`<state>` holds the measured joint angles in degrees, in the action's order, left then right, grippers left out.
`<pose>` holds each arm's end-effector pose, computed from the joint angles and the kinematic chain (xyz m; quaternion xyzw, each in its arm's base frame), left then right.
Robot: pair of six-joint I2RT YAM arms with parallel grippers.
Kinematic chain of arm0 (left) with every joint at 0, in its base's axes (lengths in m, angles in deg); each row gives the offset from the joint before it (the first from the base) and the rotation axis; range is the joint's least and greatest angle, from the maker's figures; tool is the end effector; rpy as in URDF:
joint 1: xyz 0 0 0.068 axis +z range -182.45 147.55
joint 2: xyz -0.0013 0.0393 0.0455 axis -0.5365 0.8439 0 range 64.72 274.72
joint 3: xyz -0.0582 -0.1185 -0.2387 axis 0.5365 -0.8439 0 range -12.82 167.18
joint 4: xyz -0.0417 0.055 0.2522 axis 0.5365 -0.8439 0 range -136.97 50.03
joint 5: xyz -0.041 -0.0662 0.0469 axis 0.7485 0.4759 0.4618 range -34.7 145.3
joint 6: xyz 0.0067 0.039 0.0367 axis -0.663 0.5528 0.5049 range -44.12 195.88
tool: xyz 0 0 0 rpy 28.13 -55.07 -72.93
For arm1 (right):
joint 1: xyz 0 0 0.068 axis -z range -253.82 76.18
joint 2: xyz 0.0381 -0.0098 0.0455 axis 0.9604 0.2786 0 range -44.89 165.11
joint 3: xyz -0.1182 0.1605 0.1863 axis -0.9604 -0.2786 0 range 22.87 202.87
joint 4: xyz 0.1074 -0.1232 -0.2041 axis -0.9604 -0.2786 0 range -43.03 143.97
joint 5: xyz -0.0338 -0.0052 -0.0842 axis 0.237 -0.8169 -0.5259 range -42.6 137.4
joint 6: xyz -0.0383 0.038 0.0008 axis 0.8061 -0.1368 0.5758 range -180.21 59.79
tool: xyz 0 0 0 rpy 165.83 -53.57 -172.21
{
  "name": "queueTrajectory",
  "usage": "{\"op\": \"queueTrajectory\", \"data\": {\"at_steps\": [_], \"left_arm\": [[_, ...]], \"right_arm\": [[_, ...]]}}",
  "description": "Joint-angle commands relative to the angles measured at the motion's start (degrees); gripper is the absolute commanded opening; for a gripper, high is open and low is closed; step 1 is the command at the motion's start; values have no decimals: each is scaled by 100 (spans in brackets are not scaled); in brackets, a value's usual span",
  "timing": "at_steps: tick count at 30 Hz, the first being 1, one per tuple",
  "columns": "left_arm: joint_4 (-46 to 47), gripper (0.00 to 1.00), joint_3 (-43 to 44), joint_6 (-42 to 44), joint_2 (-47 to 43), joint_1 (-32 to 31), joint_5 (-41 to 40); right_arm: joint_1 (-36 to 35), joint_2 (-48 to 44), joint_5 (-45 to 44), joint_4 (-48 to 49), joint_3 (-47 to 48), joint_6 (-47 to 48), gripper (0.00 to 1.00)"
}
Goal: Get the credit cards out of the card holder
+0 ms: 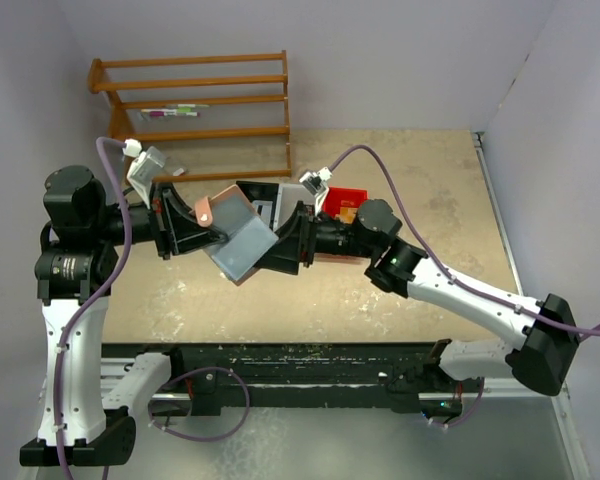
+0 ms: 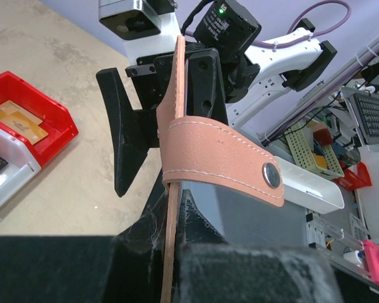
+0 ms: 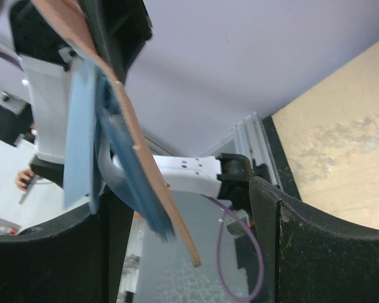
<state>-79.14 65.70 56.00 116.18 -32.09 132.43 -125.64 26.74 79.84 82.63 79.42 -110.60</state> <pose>0.1267 -0.0340 0.4676 0.2789 0.6676 -0.5611 0.4021 0.1643 0.2398 0.3826 -0.2269 0.5911 0.6957 0.3393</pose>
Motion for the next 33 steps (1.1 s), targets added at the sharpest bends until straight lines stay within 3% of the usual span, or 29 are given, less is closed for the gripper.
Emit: {"op": "queueTrajectory", "data": {"at_steps": [1, 7, 19, 22, 26, 28, 30, 33], "left_arm": [[-23, 0, 5, 128, -94, -27, 208], [-128, 0, -11, 212, -136, -25, 207], [-274, 0, -47, 405, -128, -23, 226], [-283, 0, -60, 406, -144, -27, 212], [-388, 7, -8, 558, -146, -23, 113], [-598, 22, 84, 851, -146, -27, -80], [-735, 47, 220, 1097, -147, -26, -406], [-911, 70, 556, 1565, -138, -27, -1099]], "right_arm": [[48, 24, -370, 1220, -7, -985, 75], [51, 161, -415, 1617, -21, -1447, 89], [36, 118, -730, 1773, 66, -1263, 89], [3, 146, -908, 1839, 66, -1318, 79], [-30, 203, -959, 1738, 268, -1322, 46], [-43, 224, -978, 1630, 297, -1310, 23], [-48, 194, -1066, 1364, 347, -1239, 0], [-44, 60, -1256, 841, 397, -1038, 0]]}}
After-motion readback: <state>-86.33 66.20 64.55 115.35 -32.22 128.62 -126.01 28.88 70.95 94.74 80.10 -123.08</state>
